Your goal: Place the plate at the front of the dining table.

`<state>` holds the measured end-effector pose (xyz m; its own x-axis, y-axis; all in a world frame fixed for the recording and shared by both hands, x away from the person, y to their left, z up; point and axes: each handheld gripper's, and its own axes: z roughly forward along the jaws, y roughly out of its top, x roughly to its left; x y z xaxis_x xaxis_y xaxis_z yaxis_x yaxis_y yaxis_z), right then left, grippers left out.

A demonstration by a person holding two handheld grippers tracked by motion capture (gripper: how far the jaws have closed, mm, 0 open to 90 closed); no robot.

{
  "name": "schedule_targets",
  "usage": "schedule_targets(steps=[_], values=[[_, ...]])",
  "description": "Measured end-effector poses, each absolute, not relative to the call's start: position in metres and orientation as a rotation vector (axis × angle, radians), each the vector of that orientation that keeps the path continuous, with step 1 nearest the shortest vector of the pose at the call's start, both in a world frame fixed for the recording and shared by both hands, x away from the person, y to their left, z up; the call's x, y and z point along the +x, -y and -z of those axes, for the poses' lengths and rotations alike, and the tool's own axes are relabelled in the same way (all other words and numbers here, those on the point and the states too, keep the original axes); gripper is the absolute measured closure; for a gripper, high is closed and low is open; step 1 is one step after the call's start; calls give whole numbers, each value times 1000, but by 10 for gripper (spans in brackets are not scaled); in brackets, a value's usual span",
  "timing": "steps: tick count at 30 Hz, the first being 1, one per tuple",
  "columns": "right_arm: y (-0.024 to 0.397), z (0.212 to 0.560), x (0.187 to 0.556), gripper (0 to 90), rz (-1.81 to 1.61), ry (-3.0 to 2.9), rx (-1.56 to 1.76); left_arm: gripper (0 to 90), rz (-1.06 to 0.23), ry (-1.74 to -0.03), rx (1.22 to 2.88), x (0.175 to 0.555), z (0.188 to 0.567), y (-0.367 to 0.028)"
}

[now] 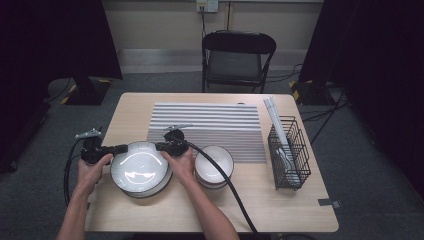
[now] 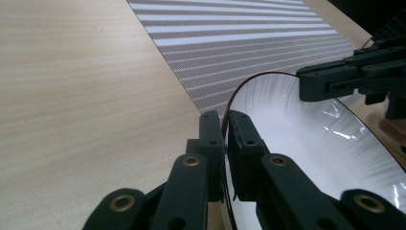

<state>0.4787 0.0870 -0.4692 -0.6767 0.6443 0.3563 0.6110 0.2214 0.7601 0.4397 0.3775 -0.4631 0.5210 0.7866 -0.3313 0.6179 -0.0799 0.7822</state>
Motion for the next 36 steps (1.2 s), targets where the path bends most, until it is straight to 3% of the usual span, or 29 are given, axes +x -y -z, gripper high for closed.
schedule_targets(steps=[10,13,19,21,25,30,33,36], values=[[-84,464,486,843,-1494,-2398,1268,848,-242,-1169,1768,445,463,-375],[-84,466,486,781,-1486,-2412,1294,850,-251,-1165,1781,444,462,-375],[-81,475,481,784,-1487,-2428,1327,851,-242,-1161,1767,444,464,-376],[-82,477,481,740,-1500,-2428,1346,850,-226,-1169,1754,444,464,-376],[-82,478,483,811,-1541,-2402,1380,845,-205,-1196,1739,442,464,-378],[-81,477,483,823,-1553,-2405,1371,723,-191,-1241,1747,437,466,-384],[-81,477,483,825,-1552,-2404,1371,810,-151,-1209,1765,437,469,-382],[-81,475,482,829,-1550,-2404,1356,843,-198,-1203,1780,438,464,-378]])
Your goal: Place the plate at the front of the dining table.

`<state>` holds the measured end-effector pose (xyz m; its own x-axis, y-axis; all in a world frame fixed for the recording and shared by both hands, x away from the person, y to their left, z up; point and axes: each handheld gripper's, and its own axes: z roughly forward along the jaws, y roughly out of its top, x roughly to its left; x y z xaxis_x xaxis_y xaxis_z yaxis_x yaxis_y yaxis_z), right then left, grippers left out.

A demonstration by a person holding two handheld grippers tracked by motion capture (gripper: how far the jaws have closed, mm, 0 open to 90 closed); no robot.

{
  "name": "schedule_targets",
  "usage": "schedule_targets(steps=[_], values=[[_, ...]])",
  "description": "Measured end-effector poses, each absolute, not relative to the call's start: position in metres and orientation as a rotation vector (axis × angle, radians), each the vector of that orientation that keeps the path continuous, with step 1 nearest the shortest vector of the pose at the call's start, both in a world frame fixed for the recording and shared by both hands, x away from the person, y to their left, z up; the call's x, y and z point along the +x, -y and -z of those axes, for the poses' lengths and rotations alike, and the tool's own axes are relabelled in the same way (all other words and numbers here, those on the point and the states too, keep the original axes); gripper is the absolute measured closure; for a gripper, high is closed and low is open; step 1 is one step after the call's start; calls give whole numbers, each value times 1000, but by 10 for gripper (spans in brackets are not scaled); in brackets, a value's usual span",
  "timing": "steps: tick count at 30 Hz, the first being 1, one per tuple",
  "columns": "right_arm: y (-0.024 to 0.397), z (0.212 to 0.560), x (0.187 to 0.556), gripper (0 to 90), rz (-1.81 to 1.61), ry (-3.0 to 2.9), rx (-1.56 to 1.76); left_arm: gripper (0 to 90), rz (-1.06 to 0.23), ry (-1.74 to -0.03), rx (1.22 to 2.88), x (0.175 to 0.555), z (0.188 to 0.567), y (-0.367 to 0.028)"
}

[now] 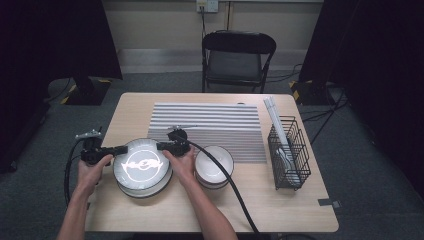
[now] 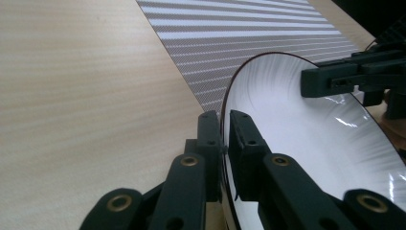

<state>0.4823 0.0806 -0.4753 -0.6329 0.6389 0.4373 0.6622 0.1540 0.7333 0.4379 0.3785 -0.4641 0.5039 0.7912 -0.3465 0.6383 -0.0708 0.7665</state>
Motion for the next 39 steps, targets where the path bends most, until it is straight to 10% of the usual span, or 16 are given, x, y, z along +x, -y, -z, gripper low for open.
schedule_targets(steps=[23,39], values=[[-75,468,487,838,1587,2401,-1328,744,-172,-1222,1756,441,467,-381],[-76,463,492,833,1606,2380,-1346,853,-223,-1195,1729,448,459,-383]])
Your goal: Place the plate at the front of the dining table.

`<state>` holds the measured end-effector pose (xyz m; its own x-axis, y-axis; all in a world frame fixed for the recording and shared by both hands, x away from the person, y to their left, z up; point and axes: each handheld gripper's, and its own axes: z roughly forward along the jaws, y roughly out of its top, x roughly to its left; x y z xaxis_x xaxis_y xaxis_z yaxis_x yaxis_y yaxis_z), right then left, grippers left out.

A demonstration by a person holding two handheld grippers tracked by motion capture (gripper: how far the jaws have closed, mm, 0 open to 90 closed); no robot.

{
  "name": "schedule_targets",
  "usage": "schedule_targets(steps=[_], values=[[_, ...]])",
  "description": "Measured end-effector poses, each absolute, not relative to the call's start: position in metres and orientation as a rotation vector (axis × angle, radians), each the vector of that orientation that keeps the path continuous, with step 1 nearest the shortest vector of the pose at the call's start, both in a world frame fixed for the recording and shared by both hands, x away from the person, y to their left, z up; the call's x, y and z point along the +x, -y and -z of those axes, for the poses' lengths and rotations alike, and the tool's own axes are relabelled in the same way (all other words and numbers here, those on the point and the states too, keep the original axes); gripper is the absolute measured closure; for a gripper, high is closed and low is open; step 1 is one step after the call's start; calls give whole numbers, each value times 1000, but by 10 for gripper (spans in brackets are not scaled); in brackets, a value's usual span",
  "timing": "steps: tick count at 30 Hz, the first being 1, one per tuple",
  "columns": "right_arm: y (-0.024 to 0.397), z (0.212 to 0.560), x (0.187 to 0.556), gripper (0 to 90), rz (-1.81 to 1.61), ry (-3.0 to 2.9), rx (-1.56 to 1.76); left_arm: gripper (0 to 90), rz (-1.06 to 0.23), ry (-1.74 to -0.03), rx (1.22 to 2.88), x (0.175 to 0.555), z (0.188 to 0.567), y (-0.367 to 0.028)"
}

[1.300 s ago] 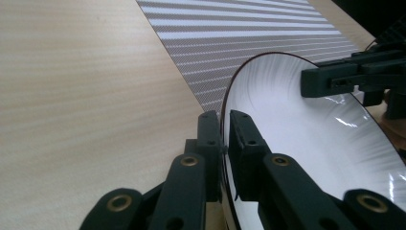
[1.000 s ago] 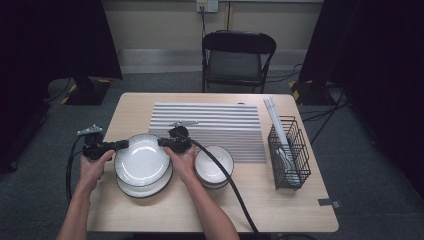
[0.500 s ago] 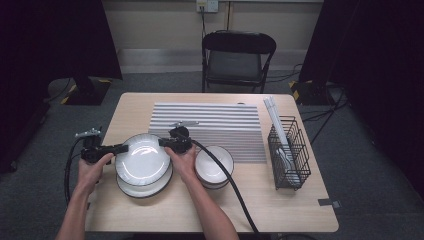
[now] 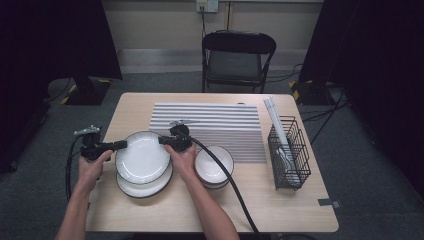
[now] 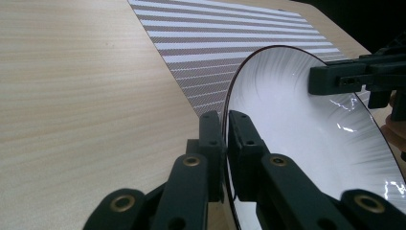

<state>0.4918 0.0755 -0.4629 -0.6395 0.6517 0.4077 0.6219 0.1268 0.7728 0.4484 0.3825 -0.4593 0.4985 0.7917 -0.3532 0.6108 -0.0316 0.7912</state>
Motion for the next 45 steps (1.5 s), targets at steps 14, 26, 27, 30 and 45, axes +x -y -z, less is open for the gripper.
schedule_targets(steps=[14,26,27,30,45], values=[[-75,465,493,848,-1583,-2332,1331,818,-193,-1234,1711,443,465,-383],[-75,472,491,779,-1614,-2340,1372,850,-225,-1223,1696,441,463,-382],[-76,473,490,766,-1609,-2344,1377,850,-226,-1224,1697,441,462,-382],[-76,475,489,754,-1605,-2356,1390,850,-231,-1216,1694,441,463,-383],[-69,472,489,856,-1718,-2307,1432,840,-194,-1226,1650,443,468,-386]])
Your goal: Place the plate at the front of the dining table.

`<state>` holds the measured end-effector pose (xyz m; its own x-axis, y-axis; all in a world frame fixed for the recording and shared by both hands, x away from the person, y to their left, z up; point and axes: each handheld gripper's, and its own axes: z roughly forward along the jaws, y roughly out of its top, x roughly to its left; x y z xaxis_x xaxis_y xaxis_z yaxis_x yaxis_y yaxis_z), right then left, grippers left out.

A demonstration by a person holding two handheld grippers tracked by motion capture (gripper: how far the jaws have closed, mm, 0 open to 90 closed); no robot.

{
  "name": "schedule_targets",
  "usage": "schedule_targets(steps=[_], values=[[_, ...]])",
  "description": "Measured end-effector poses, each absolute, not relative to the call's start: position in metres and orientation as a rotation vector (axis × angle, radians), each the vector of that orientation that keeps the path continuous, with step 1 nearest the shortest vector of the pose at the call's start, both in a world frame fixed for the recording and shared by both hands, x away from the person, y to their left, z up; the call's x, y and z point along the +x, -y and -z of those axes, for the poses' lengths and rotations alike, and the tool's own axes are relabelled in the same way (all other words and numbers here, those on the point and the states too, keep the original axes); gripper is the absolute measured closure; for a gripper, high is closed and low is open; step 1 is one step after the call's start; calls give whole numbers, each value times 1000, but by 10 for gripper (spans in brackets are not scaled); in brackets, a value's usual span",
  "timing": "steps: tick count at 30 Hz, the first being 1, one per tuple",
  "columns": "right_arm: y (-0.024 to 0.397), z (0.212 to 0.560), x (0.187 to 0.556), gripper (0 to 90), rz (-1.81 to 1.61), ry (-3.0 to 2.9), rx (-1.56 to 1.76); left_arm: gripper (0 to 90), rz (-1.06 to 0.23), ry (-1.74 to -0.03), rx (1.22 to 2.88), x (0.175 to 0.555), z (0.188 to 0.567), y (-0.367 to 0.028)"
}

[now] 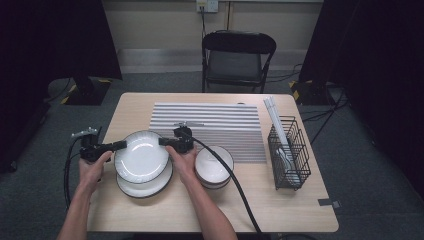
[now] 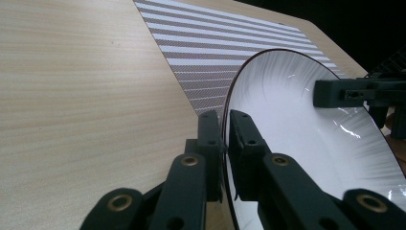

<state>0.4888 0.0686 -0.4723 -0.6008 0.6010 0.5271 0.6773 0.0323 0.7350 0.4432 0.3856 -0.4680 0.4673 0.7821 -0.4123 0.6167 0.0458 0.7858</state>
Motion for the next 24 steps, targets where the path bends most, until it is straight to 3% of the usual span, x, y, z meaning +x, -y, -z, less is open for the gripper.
schedule_targets(steps=[5,8,15,21,24], values=[[-69,472,488,856,1652,2208,-1366,727,-167,-1235,1659,440,471,-389],[-69,472,489,857,1655,2208,-1366,818,-160,-1218,1676,440,471,-389],[-68,469,490,856,1665,2211,-1378,857,-189,-1212,1672,447,465,-389],[-67,470,493,857,1675,2201,-1394,845,-191,-1226,1675,448,465,-387],[-67,469,493,857,1679,2203,-1399,758,-171,-1242,1694,443,467,-386]])
